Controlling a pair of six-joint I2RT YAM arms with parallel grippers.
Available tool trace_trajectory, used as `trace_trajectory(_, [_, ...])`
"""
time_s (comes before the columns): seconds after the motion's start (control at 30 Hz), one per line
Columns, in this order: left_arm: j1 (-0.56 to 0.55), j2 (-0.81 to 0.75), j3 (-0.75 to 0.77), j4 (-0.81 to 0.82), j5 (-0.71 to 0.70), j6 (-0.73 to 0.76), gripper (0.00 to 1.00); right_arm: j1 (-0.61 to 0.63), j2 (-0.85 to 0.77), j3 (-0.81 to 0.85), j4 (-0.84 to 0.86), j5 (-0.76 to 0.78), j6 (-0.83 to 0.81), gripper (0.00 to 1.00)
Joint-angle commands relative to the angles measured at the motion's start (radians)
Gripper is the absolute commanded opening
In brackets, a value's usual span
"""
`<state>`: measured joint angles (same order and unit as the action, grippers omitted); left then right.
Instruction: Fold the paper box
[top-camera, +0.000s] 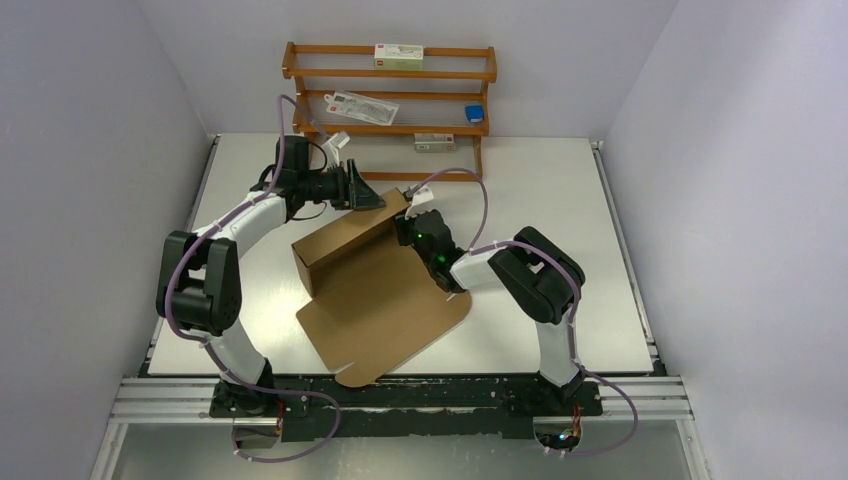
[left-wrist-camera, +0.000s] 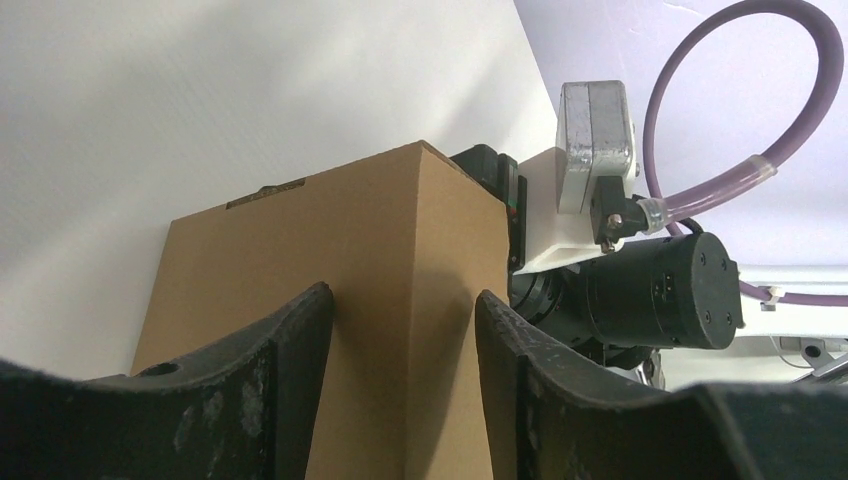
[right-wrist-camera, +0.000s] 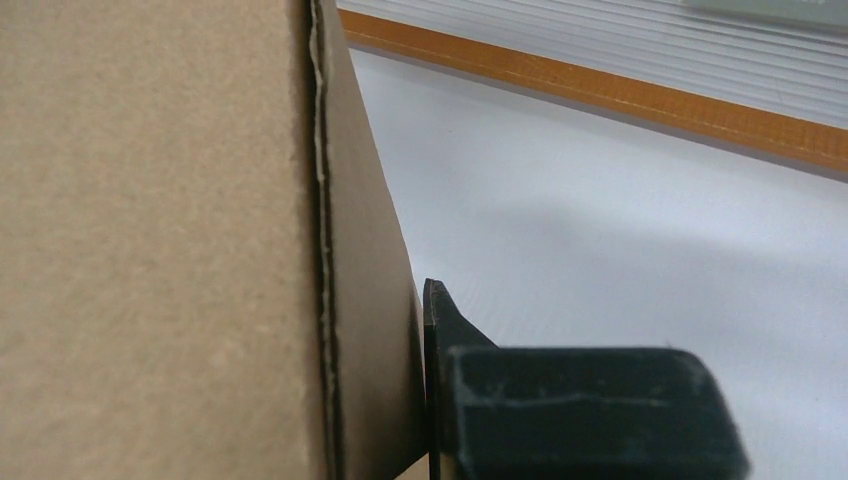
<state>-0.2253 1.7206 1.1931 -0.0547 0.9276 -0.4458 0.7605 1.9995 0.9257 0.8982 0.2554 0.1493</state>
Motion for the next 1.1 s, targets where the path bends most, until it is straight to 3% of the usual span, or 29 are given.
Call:
trace_trajectory(0.0, [-0.031, -0.006, -0.025, -0.018, 0.129, -0.059, 0.56, -0.019, -0.008, 0.038, -0.087, 0.164, 0.065, 0.14])
trace_trajectory(0.37, [-0.037, -0.012, -0.019, -0.034, 0.121, -0.049, 0.54, -0.018, -0.009, 0.052, -0.111, 0.097, 0.084, 0.18])
trace_trajectory(0.57, [-0.037, -0.024, 0.015, -0.138, 0.021, 0.028, 0.57, -0.020, -0.047, 0.005, -0.072, -0.027, 0.055, 0.26])
trace_trajectory(0.83, [-0.037, -0.046, 0.038, -0.201, -0.068, 0.071, 0.61, -0.022, -0.100, -0.114, 0.018, -0.060, -0.007, 0.41])
trace_trajectory(1.07, [-0.037, -0.047, 0.039, -0.205, -0.072, 0.075, 0.64, -0.036, -0.078, -0.148, 0.100, -0.073, -0.034, 0.43])
